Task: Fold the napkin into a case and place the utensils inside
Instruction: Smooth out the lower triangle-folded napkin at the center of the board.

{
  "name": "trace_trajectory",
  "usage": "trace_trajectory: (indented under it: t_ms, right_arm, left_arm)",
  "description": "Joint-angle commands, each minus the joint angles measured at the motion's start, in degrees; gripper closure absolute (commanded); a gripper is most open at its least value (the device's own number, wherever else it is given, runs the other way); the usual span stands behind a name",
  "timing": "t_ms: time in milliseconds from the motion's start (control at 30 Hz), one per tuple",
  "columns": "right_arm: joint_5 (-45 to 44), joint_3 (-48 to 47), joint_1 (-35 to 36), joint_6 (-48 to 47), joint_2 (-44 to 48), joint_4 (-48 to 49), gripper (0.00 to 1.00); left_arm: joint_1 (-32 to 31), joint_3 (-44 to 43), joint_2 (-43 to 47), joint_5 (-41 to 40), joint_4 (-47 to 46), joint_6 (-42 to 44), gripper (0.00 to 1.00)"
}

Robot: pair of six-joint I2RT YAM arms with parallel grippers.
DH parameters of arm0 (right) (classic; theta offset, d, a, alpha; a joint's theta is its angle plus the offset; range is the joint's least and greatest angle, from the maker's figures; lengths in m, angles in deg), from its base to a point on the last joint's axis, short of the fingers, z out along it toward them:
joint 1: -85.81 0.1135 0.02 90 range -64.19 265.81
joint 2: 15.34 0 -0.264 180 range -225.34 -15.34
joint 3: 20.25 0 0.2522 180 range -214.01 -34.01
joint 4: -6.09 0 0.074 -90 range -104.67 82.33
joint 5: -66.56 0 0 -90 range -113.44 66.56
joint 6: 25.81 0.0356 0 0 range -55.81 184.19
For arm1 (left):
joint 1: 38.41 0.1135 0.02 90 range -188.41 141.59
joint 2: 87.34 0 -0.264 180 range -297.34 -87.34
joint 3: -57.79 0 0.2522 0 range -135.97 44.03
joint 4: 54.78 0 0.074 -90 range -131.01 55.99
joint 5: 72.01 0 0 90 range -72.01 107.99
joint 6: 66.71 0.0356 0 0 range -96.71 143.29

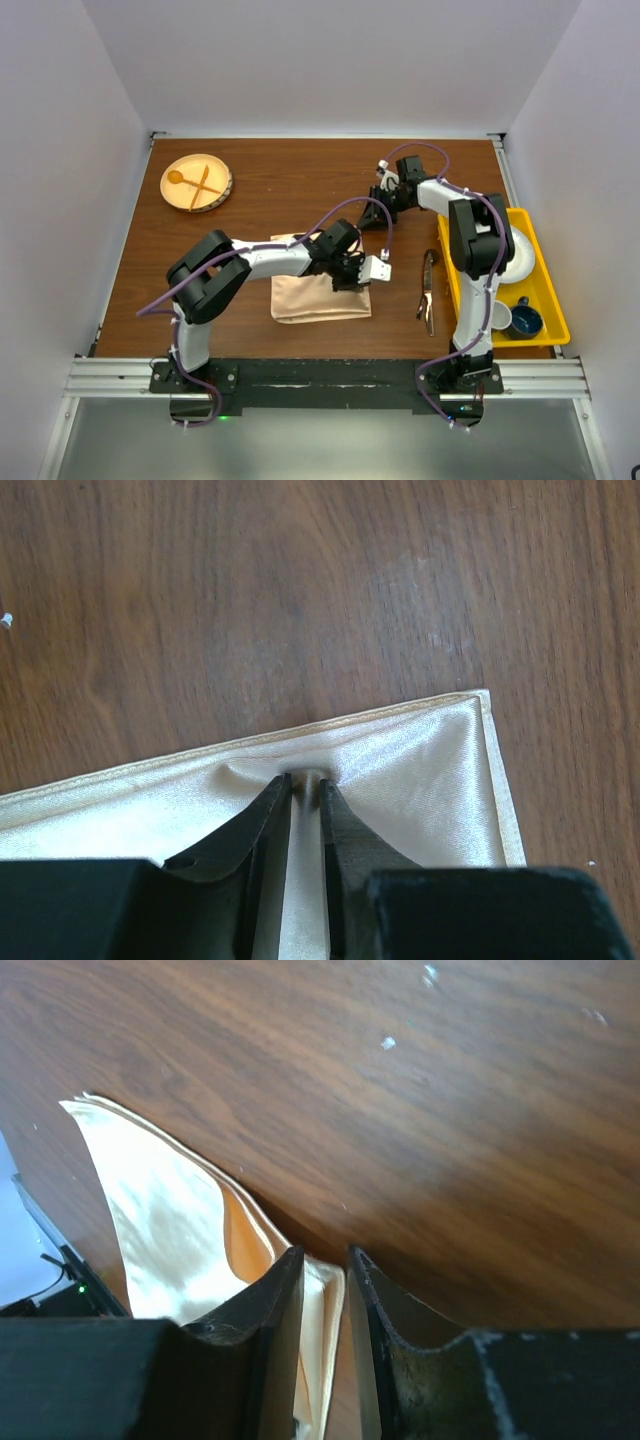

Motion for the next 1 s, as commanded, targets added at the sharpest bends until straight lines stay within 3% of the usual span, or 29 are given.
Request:
trace_trajectory:
  t_ms: [0, 200, 333, 967]
  right_arm:
    - [0.95, -1.44, -1.14, -1.48, 3.5, -5.25, 0.71]
    - [1.31, -0.74, -1.22, 0.54, 3.5, -7.19, 0.63]
    - [-0.01, 0.05, -1.22, 0.98, 3.94, -7.28, 0.63]
    - [10.7, 8.04, 0.27, 10.74, 6.66, 5.9, 0.69]
  left_arm:
    - [0.44, 0.68, 1.53, 0.84, -0.57, 1.17, 0.77]
    - [2.63, 2.0, 2.32, 3.13, -0.31, 0.81, 0.77]
    - [3.34, 2.97, 3.03, 3.65, -0.39, 0.55, 0.77]
    - [3.43, 2.8, 2.24, 4.45, 1.18, 1.17, 0.78]
